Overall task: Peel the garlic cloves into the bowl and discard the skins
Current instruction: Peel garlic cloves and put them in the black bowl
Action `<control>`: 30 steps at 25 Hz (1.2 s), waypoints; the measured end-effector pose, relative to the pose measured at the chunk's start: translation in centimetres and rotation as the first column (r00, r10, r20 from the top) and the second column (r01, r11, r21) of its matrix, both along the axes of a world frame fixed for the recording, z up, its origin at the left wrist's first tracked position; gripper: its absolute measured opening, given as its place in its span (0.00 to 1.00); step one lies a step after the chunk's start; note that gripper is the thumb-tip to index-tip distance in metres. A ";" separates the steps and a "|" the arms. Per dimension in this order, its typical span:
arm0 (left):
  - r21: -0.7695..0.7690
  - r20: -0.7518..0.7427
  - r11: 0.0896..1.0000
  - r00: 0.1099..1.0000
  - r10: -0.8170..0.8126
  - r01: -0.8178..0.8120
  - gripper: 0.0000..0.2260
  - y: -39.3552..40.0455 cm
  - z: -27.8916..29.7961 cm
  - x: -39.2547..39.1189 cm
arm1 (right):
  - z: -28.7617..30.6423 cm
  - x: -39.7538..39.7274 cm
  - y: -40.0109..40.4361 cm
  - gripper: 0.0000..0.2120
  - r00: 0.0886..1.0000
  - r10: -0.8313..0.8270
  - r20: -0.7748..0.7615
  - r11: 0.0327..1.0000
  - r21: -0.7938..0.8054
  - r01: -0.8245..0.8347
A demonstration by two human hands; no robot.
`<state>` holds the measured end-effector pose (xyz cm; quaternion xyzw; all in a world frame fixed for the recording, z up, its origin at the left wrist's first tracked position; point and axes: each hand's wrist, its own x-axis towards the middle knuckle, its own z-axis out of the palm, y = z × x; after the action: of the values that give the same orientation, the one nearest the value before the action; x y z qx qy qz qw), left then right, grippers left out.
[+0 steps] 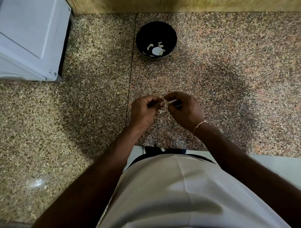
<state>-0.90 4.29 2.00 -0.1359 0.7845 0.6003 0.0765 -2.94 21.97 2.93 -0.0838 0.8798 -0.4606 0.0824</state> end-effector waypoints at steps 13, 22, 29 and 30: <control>0.182 0.096 0.957 0.973 0.211 -0.225 0.03 -3.5 0.0 1.2 | -0.7 -1.9 -3.1 0.03 0.983 0.173 0.060 0.983 0.056 -0.176; 0.117 0.090 0.943 0.949 0.301 -0.311 0.05 -4.2 0.5 -0.1 | -1.9 -6.8 -7.1 0.06 0.986 0.164 -0.017 0.910 0.389 -0.145; 0.083 0.110 0.959 0.959 0.263 -0.272 0.05 -4.4 0.2 0.1 | -2.5 -7.8 -7.7 0.07 0.999 -0.008 0.032 0.928 0.373 -0.005; 0.079 0.117 0.960 0.959 0.258 -0.268 0.05 -4.4 0.1 0.2 | -2.3 -7.7 -7.4 0.06 0.999 -0.008 0.044 0.934 0.357 -0.008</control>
<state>-0.71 -0.06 2.11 -0.2667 0.7253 0.6332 0.0437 -10.59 14.60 0.63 -0.0570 0.9468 -0.2949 0.1158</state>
